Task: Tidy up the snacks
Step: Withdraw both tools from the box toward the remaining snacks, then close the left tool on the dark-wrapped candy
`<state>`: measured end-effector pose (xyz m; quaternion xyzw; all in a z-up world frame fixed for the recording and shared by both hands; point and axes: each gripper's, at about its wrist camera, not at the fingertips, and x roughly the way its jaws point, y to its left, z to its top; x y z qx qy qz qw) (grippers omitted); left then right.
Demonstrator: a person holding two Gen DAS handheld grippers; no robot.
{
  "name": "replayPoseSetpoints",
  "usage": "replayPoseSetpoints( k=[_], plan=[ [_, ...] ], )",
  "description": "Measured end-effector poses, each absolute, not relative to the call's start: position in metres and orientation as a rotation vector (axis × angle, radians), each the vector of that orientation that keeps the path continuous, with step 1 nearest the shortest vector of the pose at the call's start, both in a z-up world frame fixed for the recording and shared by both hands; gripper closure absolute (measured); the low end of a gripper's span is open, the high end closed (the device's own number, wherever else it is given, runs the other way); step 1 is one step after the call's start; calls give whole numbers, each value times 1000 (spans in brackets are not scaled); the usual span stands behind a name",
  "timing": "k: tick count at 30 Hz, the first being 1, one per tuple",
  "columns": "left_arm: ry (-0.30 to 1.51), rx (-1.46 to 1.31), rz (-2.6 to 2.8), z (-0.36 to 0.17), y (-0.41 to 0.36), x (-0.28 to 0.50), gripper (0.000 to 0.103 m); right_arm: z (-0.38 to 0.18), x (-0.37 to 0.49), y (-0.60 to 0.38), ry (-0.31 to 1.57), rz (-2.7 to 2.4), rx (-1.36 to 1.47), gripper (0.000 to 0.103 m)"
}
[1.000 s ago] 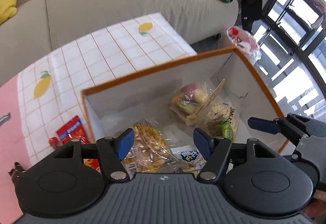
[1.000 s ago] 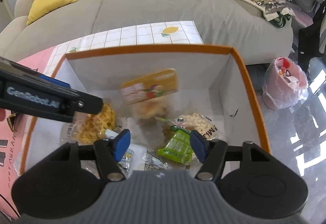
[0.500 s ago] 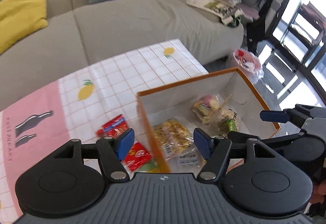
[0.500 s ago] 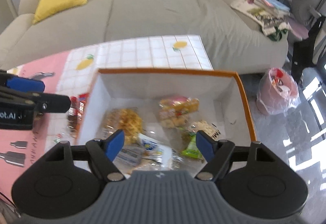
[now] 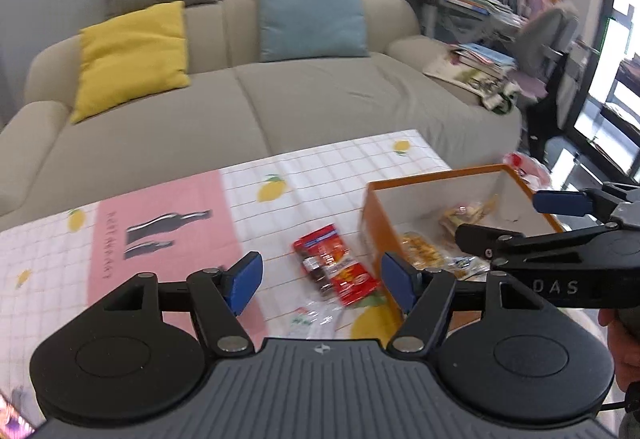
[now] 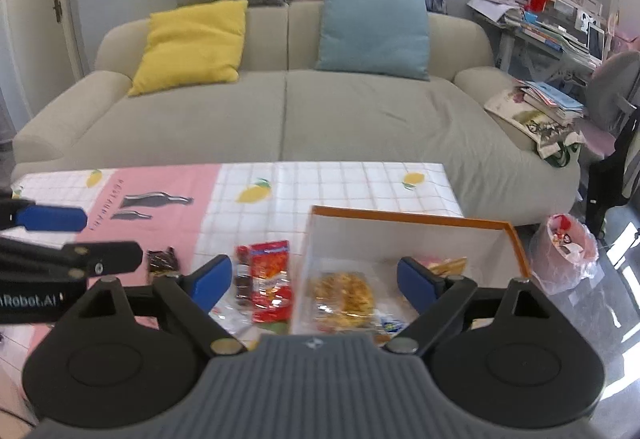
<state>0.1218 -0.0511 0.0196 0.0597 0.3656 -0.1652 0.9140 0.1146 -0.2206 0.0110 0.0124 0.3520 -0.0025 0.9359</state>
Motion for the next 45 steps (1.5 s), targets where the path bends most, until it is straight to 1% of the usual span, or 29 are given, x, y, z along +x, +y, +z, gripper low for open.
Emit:
replayPoseSetpoints(
  k=[10, 18, 21, 23, 26, 28, 32, 34, 36, 38, 45],
  plan=[
    [760, 57, -266, -12, 5, 91, 23, -10, 89, -175, 682, 30, 50, 13],
    [737, 29, -242, -39, 32, 75, 23, -38, 73, -153, 602, 47, 40, 15],
    [755, 1, -245, -49, 38, 79, 24, -52, 72, -147, 604, 48, 20, 23],
    [770, -20, -256, -56, 41, 82, 26, -61, 73, -144, 618, 52, 24, 23],
    [777, -20, -240, -66, 42, 88, 26, -76, 79, -141, 651, 65, 42, 28],
    [786, -15, -231, -74, 44, 93, 26, -89, 86, -137, 682, 74, 46, 30],
    [811, -5, -229, -89, 45, 110, 32, -115, 102, -130, 742, 90, 55, 32],
    [815, 16, -227, -97, 44, 122, 33, -125, 113, -126, 756, 94, 43, 36],
    [814, 40, -228, -105, 41, 135, 33, -134, 124, -123, 765, 100, 32, 37],
    [807, 61, -236, -112, 38, 148, 33, -144, 139, -121, 776, 103, 31, 42],
    [778, 201, -293, -141, 24, 192, 34, -175, 178, -120, 846, 97, 41, 43]
  ],
)
